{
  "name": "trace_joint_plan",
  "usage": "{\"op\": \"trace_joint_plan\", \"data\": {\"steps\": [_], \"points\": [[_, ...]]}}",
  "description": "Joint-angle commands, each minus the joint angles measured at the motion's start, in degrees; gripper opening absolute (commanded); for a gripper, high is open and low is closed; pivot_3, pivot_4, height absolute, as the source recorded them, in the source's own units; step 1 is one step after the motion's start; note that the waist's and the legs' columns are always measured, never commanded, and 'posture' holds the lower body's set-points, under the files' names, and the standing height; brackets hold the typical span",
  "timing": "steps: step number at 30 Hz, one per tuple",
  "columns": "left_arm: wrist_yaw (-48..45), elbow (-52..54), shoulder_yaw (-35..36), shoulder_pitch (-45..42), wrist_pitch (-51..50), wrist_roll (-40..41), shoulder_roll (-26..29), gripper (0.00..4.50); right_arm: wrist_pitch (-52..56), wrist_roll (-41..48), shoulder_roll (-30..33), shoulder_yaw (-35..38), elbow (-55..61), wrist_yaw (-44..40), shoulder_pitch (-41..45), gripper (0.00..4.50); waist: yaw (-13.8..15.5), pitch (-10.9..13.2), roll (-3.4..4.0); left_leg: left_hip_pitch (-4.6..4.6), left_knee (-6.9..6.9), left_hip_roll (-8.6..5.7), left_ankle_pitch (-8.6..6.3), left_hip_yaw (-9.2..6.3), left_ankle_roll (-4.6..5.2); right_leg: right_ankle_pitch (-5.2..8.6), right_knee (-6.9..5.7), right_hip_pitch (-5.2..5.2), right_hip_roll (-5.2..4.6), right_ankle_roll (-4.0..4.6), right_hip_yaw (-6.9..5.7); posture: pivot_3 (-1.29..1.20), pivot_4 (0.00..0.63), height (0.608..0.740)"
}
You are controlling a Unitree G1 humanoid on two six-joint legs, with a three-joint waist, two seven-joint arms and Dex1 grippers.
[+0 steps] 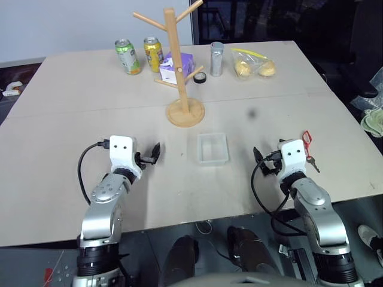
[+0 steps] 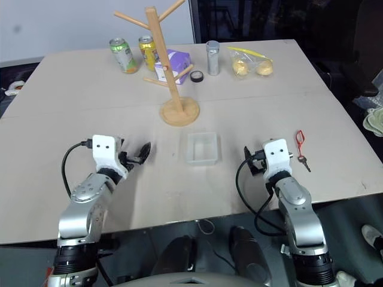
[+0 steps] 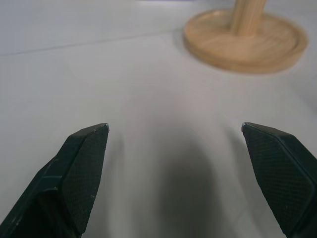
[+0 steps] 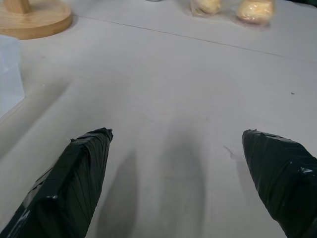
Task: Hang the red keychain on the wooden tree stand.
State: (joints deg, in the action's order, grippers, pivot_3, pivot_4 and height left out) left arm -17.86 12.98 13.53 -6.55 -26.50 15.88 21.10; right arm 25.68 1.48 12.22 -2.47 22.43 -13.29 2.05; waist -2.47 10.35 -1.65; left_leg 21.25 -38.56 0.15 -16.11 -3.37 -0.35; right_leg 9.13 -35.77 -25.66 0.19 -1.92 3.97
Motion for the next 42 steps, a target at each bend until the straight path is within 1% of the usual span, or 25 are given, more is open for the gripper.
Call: {"op": "trace_joint_plan", "data": {"steps": [1,4,11,14,16,18,21,23,26,31,34,36,38,42], "points": [[-4.1,3.3,1.1,-1.7,-0.9,3.6,2.4,4.44,-1.7,0.7,0.6,0.1,2.6,-1.0,1.0,4.5,0.0,0.0,0.0,0.0,0.0,0.0,0.0,0.0,0.0,0.0,0.0,0.0,0.0,0.0,0.0,0.0,0.15,0.74],[-5.5,3.1,0.4,-2.2,-0.9,3.9,3.9,4.44,-1.7,0.8,0.7,-0.1,2.4,-1.4,1.5,4.5,-0.1,0.0,0.0,0.0,0.01,0.0,0.0,0.01,0.0,0.0,0.01,0.0,0.0,0.0,0.0,0.0,0.15,0.74],[-6.7,3.2,-0.5,-3.2,-1.1,4.5,4.6,4.44,-2.0,1.3,1.5,0.1,2.2,-2.7,2.4,4.5,0.0,0.0,0.0,-0.01,0.04,0.0,0.0,0.01,0.0,0.0,0.01,0.0,0.0,0.0,0.0,0.0,0.15,0.74],[-8.0,5.3,-1.3,-3.8,-4.1,7.1,4.5,4.44,-2.0,2.2,2.0,0.5,2.7,-3.7,3.1,4.5,0.0,0.0,0.0,-0.01,0.04,0.0,0.0,0.01,0.0,0.0,0.02,0.0,0.0,0.0,0.01,0.0,0.15,0.74],[-8.1,8.0,-1.6,-4.5,-8.2,10.0,4.3,4.44,-0.8,6.7,3.5,1.3,5.5,-8.1,3.8,4.5,0.0,0.0,0.0,0.0,0.03,0.0,0.0,0.01,0.0,0.0,0.02,0.0,0.0,0.0,0.01,0.0,0.15,0.74],[-7.7,10.5,-2.9,-4.7,-11.8,11.7,4.3,4.44,1.7,13.3,6.7,2.5,8.5,-14.6,4.2,4.5,0.0,0.1,0.02,0.02,0.03,0.0,0.0,0.0,0.0,0.0,0.03,0.0,0.0,0.0,0.01,0.0,0.15,0.74],[-5.3,13.3,-5.5,-4.6,-15.6,11.3,4.0,4.44,5.2,20.1,12.6,4.3,10.7,-21.9,5.2,4.5,0.0,0.1,0.01,0.02,0.03,-0.01,0.0,-0.01,0.0,0.0,0.06,0.01,0.0,-0.01,0.01,0.0,0.15,0.74],[-2.4,14.7,-6.8,-5.1,-18.3,10.8,2.6,4.44,6.7,23.2,16.3,5.4,11.0,-25.1,6.8,4.5,0.0,0.1,0.0,0.01,0.04,-0.01,0.0,-0.01,0.0,0.0,0.07,0.02,0.0,-0.02,0.01,0.0,0.15,0.74],[2.2,16.8,-8.4,-6.4,-22.3,10.5,-0.2,4.44,8.2,25.6,19.3,6.1,10.1,-26.8,9.9,4.5,-0.1,0.1,-0.02,-0.01,0.03,-0.01,0.0,0.0,0.0,0.0,0.06,0.03,0.01,-0.01,0.01,0.0,0.15,0.74],[6.7,19.9,-11.2,-8.5,-27.4,9.8,-2.7,4.44,9.9,28.8,20.3,5.8,10.4,-27.4,12.1,4.5,0.0,0.1,-0.03,-0.01,0.08,0.05,0.0,-0.05,0.0,-0.01,0.05,0.03,0.15,-0.03,0.01,0.0,0.15,0.74],[8.5,20.7,-12.8,-9.1,-30.1,8.8,-2.7,4.44,10.6,30.3,21.0,5.7,11.4,-28.0,12.0,4.5,0.0,0.1,-0.03,0.01,0.08,0.03,0.0,-0.02,0.0,-0.04,0.06,0.02,0.11,-0.07,0.05,0.0,0.15,0.74],[10.0,21.1,-15.0,-9.8,-32.0,7.6,-2.7,4.44,11.9,32.8,22.3,6.5,12.7,-29.5,12.0,4.5,0.1,0.1,-0.03,0.0,0.07,0.01,0.0,0.0,0.0,-0.03,0.06,0.02,0.1,-0.05,0.09,0.0,0.15,0.74],[11.0,21.0,-17.0,-10.6,-33.4,6.5,-3.1,4.44,13.0,35.8,23.5,7.9,13.6,-30.6,12.7,4.5,0.1,0.1,-0.04,0.0,0.06,0.0,0.0,0.0,0.0,-0.02,0.06,0.03,0.1,-0.05,0.08,0.0,0.15,0.74],[12.0,19.2,-18.9,-12.8,-35.9,5.0,-3.8,4.44,12.8,38.0,26.0,8.3,14.2,-32.2,14.9,4.5,0.1,0.1,-0.05,-0.01,0.05,0.0,0.0,0.0,0.0,-0.01,0.06,0.03,0.11,-0.02,0.08,0.0,0.15,0.74]]}}
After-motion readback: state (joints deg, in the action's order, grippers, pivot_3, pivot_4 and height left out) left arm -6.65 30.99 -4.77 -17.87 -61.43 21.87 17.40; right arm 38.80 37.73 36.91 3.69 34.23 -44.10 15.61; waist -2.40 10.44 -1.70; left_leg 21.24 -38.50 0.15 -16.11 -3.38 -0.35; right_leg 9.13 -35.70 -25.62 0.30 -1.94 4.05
